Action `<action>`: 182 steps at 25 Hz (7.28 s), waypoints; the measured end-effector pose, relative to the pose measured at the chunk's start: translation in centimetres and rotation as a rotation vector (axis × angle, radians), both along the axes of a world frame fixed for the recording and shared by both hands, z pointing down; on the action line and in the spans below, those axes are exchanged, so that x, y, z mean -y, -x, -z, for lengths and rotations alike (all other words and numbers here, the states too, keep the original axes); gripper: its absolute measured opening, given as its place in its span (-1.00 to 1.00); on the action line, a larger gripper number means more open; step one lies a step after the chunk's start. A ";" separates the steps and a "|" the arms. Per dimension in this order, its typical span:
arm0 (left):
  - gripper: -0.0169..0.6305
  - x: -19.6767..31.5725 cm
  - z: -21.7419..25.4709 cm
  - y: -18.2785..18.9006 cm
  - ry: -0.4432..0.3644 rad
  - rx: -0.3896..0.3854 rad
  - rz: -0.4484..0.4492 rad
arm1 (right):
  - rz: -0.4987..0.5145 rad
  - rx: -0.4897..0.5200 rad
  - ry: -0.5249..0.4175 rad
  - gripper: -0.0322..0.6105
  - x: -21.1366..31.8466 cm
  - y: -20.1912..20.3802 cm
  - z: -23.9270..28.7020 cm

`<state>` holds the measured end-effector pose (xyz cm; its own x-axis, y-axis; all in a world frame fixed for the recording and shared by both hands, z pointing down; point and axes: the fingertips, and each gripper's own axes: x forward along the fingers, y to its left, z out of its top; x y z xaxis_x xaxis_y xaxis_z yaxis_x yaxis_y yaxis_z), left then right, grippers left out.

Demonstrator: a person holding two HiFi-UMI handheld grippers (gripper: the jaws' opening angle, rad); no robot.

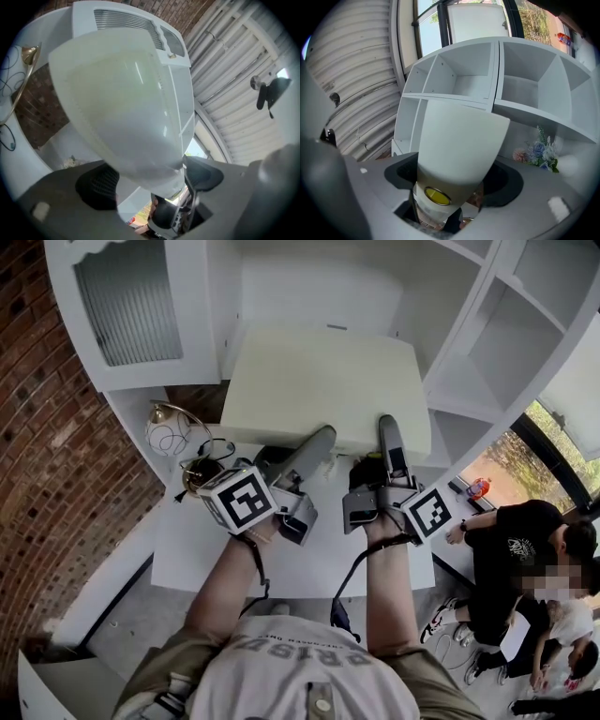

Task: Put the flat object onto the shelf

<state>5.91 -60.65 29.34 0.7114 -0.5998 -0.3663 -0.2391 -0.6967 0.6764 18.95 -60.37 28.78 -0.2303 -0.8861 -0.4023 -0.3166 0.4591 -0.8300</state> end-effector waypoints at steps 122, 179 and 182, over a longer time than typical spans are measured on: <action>-0.12 5.8 -5.4 3.5 0.043 0.375 0.286 | -0.111 -0.603 0.007 -0.28 3.0 2.4 -3.8; -0.93 -14.4 -5.7 5.8 -0.139 0.698 0.513 | -0.347 -1.130 -0.045 -0.89 -16.9 4.3 -5.5; -0.93 -14.3 -5.7 5.5 -0.153 0.717 0.516 | -0.348 -1.136 -0.050 -0.89 -16.9 4.1 -5.5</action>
